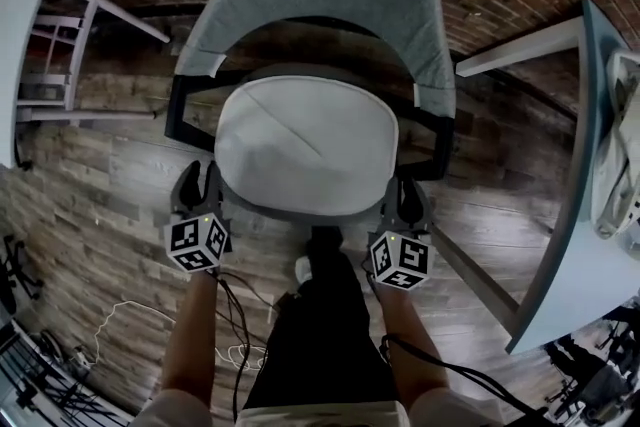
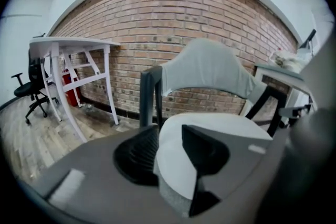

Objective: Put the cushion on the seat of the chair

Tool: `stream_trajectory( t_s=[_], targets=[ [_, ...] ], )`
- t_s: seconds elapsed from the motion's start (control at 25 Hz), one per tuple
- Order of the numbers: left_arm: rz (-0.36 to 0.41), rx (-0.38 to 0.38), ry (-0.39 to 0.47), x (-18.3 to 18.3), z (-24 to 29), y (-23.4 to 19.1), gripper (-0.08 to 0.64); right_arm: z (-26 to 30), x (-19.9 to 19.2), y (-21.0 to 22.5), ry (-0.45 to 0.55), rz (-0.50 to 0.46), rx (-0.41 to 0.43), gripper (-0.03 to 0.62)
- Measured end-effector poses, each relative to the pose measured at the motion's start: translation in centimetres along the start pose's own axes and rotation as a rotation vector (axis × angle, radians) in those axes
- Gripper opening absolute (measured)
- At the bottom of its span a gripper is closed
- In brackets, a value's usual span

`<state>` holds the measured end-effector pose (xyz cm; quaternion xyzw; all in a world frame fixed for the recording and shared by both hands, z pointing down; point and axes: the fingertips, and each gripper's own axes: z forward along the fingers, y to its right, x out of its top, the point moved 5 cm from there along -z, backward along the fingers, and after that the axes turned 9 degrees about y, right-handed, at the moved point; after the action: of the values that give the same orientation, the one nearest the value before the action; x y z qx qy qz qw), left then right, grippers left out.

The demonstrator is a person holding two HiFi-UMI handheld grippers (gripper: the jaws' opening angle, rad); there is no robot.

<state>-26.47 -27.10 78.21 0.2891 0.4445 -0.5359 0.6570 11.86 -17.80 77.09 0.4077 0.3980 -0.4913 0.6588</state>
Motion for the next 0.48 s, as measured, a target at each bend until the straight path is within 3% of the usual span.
stream_trajectory(
  t_s=[0.32,0.48],
  targets=[
    [0.011,-0.054,0.049,5.8,-7.1,2.6,0.123,-6.5,5.6,-1.6,0.012,0.039,0.05,0.071],
    [0.02,-0.095,0.061,8.6,-11.3,4.3,0.123,-9.9,9.3,-3.3,0.032,0.044,0.123,0.067]
  ],
)
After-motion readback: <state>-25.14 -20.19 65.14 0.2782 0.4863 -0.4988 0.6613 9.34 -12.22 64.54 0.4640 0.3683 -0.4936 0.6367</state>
